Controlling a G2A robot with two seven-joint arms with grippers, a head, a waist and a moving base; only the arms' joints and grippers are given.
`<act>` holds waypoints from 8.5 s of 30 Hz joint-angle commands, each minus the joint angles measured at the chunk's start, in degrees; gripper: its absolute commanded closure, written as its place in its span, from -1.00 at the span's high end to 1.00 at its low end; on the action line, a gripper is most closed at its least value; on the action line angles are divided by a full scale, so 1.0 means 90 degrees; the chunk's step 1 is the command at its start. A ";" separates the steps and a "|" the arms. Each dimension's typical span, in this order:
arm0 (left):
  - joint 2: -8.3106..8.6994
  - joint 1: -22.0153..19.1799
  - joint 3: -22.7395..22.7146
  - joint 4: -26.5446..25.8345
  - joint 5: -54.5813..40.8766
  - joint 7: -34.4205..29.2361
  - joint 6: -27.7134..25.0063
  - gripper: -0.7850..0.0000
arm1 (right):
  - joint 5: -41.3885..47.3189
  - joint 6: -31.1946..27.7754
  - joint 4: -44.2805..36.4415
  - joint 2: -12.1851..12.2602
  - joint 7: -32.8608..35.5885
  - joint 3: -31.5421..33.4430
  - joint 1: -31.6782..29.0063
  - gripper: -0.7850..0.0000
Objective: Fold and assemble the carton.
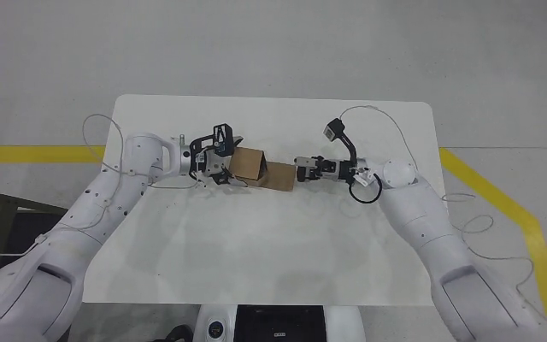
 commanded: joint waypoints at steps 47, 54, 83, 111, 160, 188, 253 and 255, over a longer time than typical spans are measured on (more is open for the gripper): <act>-0.0061 0.0213 -0.0452 -0.0027 0.0306 -0.0140 -0.0188 1.00 | 0.0832 -0.0040 0.0992 -0.0649 0.0271 -0.0549 0.0247 1.00; -0.0039 0.0223 -0.0470 -0.0053 0.0306 -0.0158 -0.0188 1.00 | 0.1213 -0.0175 0.0987 -0.0779 0.0160 -0.0511 0.0348 1.00; 0.0003 0.0221 -0.0377 -0.0087 0.0306 -0.0165 -0.0188 1.00 | 0.0972 -0.0301 0.1073 -0.1187 0.0034 -0.0937 0.0765 1.00; 0.0009 0.0174 -0.0317 0.0045 0.0386 -0.0069 -0.0188 1.00 | 0.0365 -0.0457 0.1311 -0.1226 -0.0122 -0.1052 0.0787 0.18; 0.0092 0.0186 -0.0257 -0.0006 0.0335 -0.0082 -0.0188 1.00 | -0.0420 -0.0215 0.1866 -0.1401 -0.0061 -0.0977 0.0989 -0.40; 0.0064 0.0144 -0.0225 0.0025 0.0339 -0.0034 -0.0188 1.00 | -0.1097 0.0064 0.1954 -0.1453 -0.0100 -0.1000 0.1207 -0.38; 0.0099 0.0094 -0.0083 0.0062 0.0315 -0.0012 -0.0188 1.00 | -0.1442 -0.0085 0.2122 -0.1440 -0.0365 -0.0562 0.1446 -0.51; 0.0101 0.0091 -0.0074 0.0053 0.0328 -0.0018 -0.0188 1.00 | -0.1480 -0.0047 0.2101 -0.1442 -0.0374 -0.0569 0.1437 -0.51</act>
